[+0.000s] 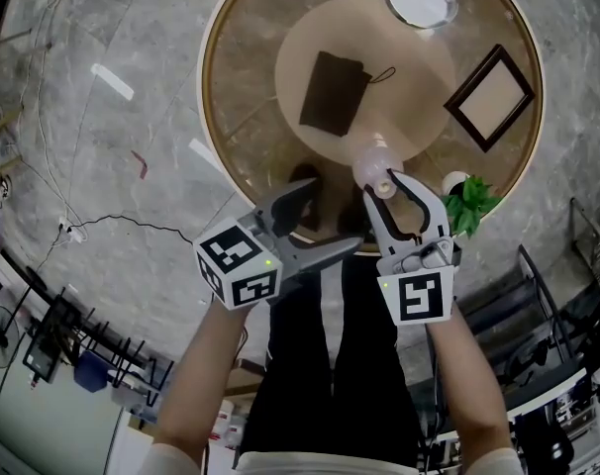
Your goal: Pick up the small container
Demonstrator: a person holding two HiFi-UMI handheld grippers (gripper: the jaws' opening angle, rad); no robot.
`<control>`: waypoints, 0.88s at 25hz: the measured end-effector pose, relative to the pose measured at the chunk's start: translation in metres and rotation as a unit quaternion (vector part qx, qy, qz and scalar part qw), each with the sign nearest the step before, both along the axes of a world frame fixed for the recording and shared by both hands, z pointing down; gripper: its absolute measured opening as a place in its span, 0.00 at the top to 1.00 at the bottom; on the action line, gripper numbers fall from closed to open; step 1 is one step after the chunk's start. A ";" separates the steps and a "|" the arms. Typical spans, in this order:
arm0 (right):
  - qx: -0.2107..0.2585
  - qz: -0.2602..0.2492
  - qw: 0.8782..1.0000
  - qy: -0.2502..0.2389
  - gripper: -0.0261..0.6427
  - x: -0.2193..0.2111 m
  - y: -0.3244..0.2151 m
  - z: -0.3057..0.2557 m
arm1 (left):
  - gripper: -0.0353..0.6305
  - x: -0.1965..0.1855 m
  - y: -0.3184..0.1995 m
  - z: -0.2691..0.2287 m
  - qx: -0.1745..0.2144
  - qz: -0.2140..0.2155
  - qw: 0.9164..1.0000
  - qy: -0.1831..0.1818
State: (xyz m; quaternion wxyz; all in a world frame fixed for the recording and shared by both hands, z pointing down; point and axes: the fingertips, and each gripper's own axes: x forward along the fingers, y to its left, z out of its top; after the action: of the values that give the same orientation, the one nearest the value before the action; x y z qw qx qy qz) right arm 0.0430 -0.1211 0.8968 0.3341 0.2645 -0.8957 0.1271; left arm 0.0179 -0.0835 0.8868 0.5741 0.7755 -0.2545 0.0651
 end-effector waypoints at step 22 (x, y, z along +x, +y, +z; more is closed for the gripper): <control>-0.039 -0.086 0.995 -0.029 0.74 -0.006 0.020 -0.062 | 0.15 0.020 -0.026 -0.016 -0.148 -0.115 0.943 0.276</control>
State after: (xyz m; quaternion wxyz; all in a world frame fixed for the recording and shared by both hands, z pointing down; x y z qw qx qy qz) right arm 0.0369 -0.1013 0.8345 0.3277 0.1696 -0.9187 0.1409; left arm 0.0377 -0.1094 0.8705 0.7338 0.6349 -0.1610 -0.1805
